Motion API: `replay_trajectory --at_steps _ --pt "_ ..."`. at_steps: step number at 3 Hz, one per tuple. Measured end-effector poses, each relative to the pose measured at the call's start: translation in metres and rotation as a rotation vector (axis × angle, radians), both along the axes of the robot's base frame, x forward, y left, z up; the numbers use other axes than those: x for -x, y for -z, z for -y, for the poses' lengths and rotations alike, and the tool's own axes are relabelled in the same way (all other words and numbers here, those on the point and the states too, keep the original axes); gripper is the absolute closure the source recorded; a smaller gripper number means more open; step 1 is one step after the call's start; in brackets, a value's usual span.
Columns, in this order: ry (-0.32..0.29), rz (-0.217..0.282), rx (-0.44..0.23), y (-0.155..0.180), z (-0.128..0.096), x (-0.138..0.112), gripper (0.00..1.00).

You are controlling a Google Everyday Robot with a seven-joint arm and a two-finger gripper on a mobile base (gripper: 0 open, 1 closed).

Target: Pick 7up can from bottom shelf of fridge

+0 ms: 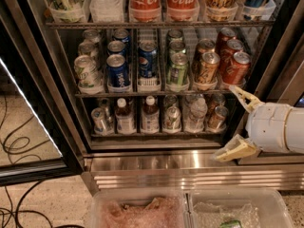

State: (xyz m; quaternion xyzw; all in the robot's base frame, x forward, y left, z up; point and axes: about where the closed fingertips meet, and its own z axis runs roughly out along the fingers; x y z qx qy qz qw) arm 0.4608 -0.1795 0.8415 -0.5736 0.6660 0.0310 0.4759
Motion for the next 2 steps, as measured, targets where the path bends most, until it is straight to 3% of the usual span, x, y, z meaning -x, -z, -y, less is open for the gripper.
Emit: replay_trajectory --at_steps 1,2 --pt "0.000 0.000 0.000 0.000 0.000 0.000 0.00" --pt "0.007 -0.028 -0.016 0.021 -0.004 0.016 0.00"
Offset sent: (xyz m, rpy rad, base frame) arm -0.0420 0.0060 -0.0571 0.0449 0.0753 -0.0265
